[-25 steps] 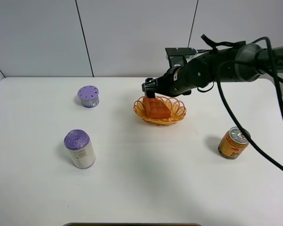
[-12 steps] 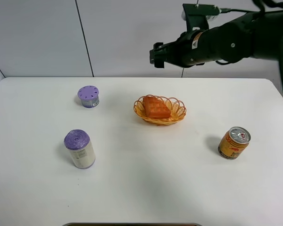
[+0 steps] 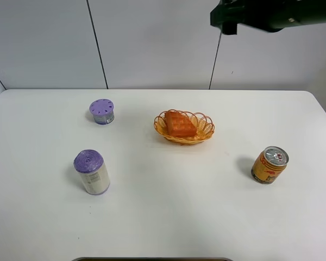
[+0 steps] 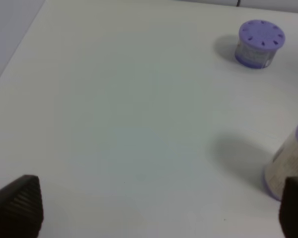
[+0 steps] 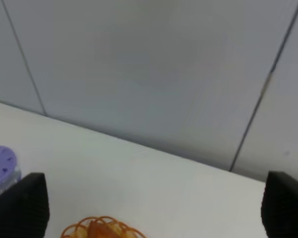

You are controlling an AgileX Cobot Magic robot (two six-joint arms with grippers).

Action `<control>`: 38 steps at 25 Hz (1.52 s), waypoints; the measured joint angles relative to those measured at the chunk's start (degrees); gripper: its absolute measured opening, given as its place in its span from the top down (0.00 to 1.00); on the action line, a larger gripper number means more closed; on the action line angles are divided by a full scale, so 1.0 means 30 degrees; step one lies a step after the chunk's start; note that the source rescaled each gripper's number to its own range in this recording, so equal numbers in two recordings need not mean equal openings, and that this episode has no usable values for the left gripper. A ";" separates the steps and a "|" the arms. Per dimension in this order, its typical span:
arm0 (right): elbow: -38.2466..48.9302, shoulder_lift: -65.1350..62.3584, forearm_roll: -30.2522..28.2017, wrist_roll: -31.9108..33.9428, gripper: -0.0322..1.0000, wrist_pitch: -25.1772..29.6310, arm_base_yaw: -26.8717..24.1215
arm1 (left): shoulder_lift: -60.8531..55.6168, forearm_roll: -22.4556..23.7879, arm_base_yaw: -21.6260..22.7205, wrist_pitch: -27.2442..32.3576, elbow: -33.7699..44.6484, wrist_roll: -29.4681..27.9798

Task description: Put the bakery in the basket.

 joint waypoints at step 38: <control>0.0169 -2.0461 0.3212 -0.6662 0.47 1.4776 -0.8454 | 0.0000 0.0000 0.0000 0.0000 0.0000 0.0000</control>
